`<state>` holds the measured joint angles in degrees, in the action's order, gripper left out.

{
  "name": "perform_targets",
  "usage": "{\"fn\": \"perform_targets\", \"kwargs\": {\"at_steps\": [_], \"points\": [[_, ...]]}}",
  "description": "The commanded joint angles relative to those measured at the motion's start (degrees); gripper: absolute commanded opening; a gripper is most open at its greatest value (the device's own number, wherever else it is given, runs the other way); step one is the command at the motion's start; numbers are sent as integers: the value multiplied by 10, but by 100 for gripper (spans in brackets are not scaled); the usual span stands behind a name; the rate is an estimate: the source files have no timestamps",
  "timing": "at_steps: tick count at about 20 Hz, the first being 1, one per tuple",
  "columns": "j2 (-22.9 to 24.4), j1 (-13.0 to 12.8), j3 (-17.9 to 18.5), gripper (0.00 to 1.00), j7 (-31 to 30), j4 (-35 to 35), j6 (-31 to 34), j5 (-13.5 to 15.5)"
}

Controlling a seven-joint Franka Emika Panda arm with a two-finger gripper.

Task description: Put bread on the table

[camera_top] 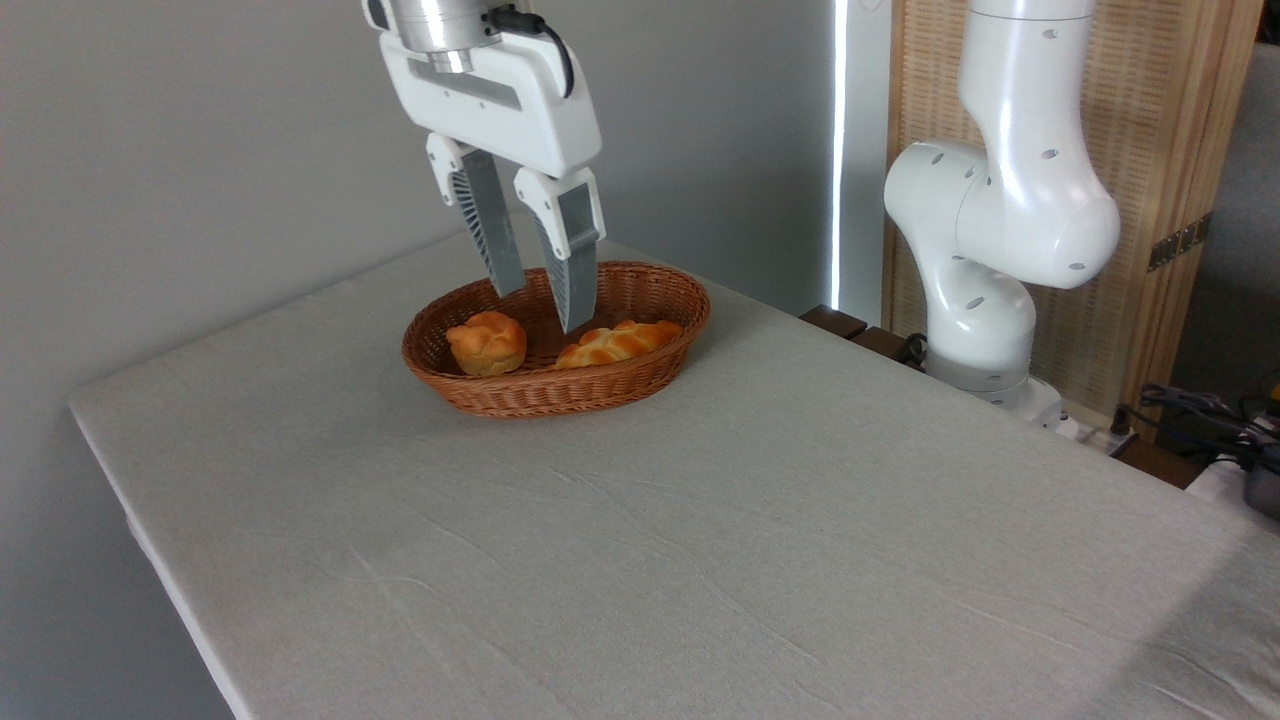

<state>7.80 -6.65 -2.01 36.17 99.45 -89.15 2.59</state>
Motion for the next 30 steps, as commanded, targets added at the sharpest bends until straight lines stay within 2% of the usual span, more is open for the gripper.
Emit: {"fn": "perform_targets", "kwargs": {"at_steps": [1, 4, 5, 8, 10, 13, 16, 18, 19, 20, 21, 22, 23, 30], "points": [[67, -22, -38, 100, 6, 105, -68, 56], [65, -61, -76, 100, 7, 161, -136, 101], [64, -71, -100, 100, 7, 185, -178, 108], [46, -74, -175, 100, 7, 244, -283, 108], [23, -86, -182, 100, 7, 254, -332, 108], [-3, -96, -182, 100, 12, 254, -366, 106], [-41, -111, -183, 100, 11, 255, -420, 81], [-46, -113, -183, 100, 11, 257, -423, 66], [-46, -113, -183, 89, 11, 260, -424, 59], [-46, -113, -183, 60, 10, 260, -424, 54], [-46, -113, -183, 40, 8, 259, -423, 53], [-46, -113, -183, 33, 6, 259, -423, 52], [-46, -113, -183, 30, 5, 259, -423, 53], [-46, -113, -182, 29, 5, 259, -422, 53]]}}
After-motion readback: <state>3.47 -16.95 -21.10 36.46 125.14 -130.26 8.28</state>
